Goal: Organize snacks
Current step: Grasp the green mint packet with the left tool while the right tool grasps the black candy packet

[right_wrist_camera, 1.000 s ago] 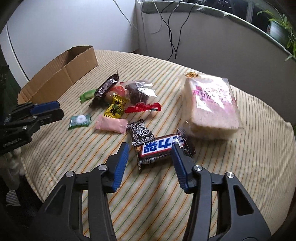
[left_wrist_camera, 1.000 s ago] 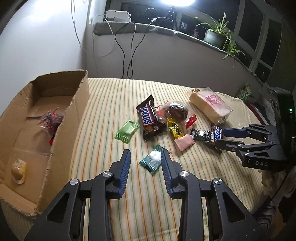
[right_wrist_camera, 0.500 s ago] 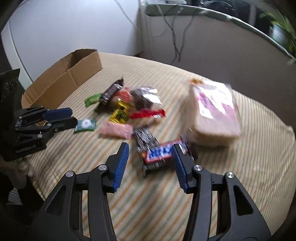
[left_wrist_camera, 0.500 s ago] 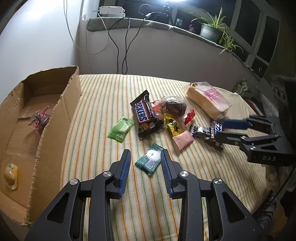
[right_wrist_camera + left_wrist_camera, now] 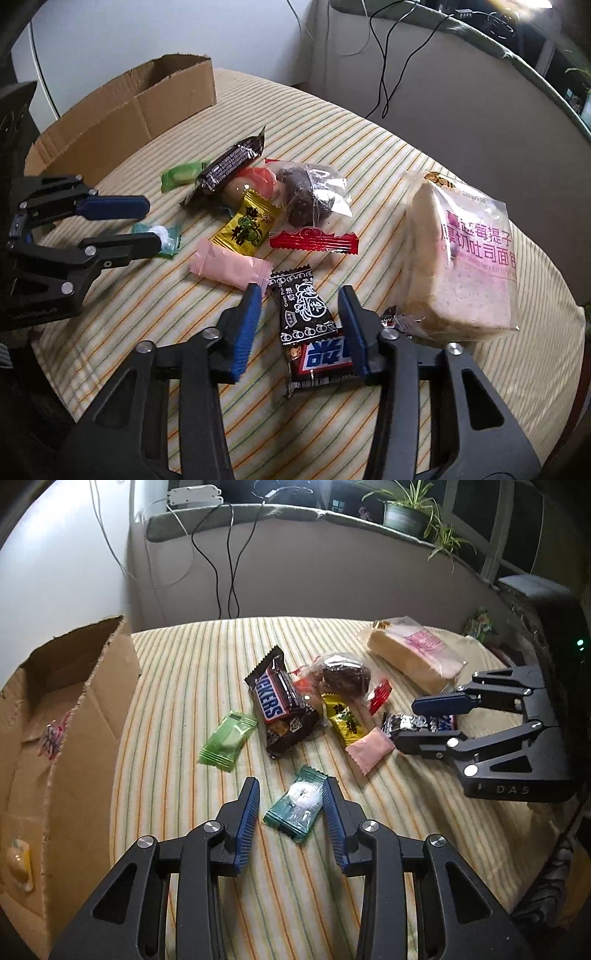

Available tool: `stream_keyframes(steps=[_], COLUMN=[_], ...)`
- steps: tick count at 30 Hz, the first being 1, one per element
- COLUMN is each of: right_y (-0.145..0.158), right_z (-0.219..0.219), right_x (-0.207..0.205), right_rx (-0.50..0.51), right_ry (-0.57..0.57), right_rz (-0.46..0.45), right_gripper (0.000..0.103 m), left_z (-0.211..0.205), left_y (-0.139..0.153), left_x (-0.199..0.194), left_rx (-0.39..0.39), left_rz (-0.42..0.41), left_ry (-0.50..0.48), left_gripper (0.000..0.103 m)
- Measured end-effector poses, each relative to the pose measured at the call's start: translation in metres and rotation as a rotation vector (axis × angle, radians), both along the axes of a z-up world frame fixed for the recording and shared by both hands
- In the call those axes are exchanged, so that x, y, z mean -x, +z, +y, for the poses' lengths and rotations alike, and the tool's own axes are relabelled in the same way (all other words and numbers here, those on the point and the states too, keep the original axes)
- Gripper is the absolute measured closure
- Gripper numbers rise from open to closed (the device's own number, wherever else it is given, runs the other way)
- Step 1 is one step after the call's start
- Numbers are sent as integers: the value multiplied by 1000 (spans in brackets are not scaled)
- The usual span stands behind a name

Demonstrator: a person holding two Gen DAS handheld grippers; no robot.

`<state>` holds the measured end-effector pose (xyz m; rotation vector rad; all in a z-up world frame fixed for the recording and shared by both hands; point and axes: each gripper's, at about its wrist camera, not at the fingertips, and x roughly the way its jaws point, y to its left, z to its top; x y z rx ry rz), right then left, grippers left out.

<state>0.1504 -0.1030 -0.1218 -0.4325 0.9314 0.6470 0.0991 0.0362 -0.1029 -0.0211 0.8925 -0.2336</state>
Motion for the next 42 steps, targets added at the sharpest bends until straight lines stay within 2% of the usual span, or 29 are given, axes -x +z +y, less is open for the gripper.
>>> stream_keyframes(steps=[6,11,26,35,42], right_y=[-1,-1,5,33,57], right_z=[4,0,0,-2,14], right_x=[-1,3,17,30,33], right_rx=[0,2,-10,-50,-82], right_ry=[14,23,5,-3,6], right_rz=[11,12,-14,-70,-105], right_gripper=[74,74,75,75,75], left_z=[-4,-7,1,20,42], left_y=[-3,-2,14,39,57], left_x=[0,1,18,35,49], left_rx=[3,-13,21,47,41], left_rz=[13,8,-40,-106,-161], left_ry=[-15,-10,45,92,139], left_gripper=[69,80,80,80,80])
